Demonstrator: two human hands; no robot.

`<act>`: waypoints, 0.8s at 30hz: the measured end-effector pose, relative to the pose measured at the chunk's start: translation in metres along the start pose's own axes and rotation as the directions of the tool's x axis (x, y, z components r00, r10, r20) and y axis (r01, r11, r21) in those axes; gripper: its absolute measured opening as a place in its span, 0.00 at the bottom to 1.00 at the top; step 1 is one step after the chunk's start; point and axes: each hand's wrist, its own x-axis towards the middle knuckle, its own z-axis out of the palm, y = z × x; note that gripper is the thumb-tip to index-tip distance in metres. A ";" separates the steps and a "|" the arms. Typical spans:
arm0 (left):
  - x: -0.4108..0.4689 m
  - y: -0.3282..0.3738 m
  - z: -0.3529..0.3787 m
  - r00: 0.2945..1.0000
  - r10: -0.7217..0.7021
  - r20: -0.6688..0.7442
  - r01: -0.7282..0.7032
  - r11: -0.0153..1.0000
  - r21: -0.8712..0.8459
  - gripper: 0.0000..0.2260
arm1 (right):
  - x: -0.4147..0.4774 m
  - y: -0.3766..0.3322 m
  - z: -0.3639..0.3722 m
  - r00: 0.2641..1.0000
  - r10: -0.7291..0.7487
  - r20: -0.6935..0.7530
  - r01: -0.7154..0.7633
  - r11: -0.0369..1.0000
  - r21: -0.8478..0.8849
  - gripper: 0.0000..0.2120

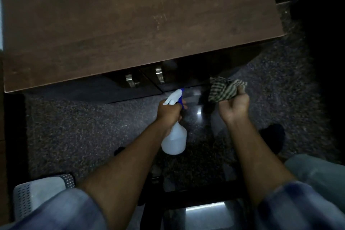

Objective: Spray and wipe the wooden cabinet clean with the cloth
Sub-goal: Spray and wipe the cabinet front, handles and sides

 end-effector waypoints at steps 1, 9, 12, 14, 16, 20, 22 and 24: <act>0.000 0.000 0.000 1.000 0.018 0.004 -0.018 1.000 -0.004 0.22 | -0.001 0.006 0.003 1.000 -0.003 -0.001 0.003 0.999 0.032 0.22; 0.009 0.001 -0.016 0.993 0.118 -0.002 -0.118 0.993 -0.017 0.28 | -0.005 0.083 0.083 0.969 0.244 0.032 -0.239 0.965 -0.111 0.42; 0.015 0.000 -0.025 0.993 0.114 -0.032 -0.114 0.993 -0.003 0.28 | 0.006 0.072 0.076 0.951 0.266 0.158 -0.272 0.962 0.013 0.41; 0.015 -0.002 -0.027 0.994 0.105 -0.021 -0.104 0.994 0.018 0.28 | 0.027 0.049 0.069 0.984 0.151 0.098 -0.158 0.985 0.071 0.39; 0.013 -0.007 -0.024 0.996 0.083 -0.016 -0.083 0.996 0.017 0.28 | 0.043 0.043 0.062 0.999 0.023 -0.025 -0.023 1.000 0.017 0.35; 0.012 -0.014 -0.013 0.996 0.063 -0.063 -0.063 0.998 0.003 0.26 | 0.042 0.048 0.059 0.995 0.081 0.061 -0.081 0.997 -0.008 0.32; 0.011 -0.016 -0.007 0.996 0.063 -0.062 -0.065 0.998 -0.022 0.24 | 0.045 0.039 0.051 0.998 0.054 0.043 -0.054 0.998 0.012 0.29; 0.011 -0.018 0.000 0.998 0.057 -0.022 -0.058 0.998 -0.021 0.24 | 0.053 0.033 0.049 1.000 -0.005 0.004 0.005 1.000 -0.009 0.33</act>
